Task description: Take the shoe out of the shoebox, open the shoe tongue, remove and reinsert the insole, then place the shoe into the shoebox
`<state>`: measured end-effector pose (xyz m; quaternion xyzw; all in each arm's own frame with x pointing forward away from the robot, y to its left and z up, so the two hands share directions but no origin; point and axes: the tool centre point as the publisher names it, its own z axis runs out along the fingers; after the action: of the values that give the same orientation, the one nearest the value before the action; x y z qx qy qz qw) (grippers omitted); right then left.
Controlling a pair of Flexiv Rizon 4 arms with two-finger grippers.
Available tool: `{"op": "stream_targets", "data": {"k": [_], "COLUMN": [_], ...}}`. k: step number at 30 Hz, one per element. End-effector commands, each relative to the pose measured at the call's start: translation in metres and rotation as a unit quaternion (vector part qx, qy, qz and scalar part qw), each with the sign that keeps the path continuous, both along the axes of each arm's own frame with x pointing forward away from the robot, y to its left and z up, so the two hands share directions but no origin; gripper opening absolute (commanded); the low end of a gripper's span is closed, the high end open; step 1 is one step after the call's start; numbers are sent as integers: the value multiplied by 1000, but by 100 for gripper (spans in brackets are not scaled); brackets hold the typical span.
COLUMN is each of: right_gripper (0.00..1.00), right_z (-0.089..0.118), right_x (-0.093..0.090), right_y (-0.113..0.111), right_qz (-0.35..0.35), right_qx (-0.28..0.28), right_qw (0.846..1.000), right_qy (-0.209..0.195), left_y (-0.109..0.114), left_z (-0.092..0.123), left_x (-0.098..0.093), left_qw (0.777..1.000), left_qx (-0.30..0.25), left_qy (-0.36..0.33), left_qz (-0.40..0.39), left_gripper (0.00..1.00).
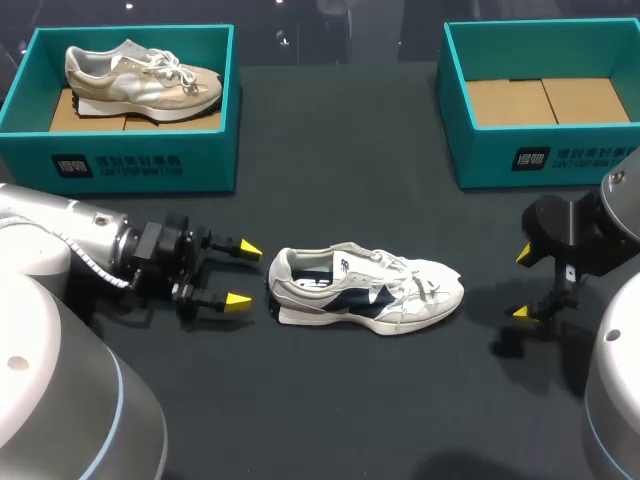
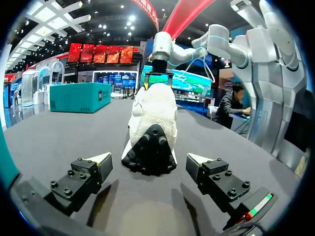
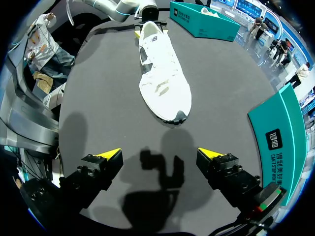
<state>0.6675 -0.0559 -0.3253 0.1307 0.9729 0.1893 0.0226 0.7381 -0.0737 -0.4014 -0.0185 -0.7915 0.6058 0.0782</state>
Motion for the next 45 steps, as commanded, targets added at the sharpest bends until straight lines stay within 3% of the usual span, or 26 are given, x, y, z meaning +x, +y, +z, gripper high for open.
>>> {"op": "stream_targets", "data": {"k": [1,45], "right_gripper": [100,100], "right_z": [0,0], "right_x": [-2,-2], "right_y": [0,0], "right_qz": [-1,-1], "right_qx": [-1,-1], "right_qw": [1000,1000], "right_qy": [-1,-1], "left_y": [-10,-59], "left_z": [-3,-10], "left_x": [0,-8], "left_qw": [1000,1000], "left_qx": [3,-1], "left_qy": [-1,0], "left_qz": [-1,26], "left_gripper": [100,100]}}
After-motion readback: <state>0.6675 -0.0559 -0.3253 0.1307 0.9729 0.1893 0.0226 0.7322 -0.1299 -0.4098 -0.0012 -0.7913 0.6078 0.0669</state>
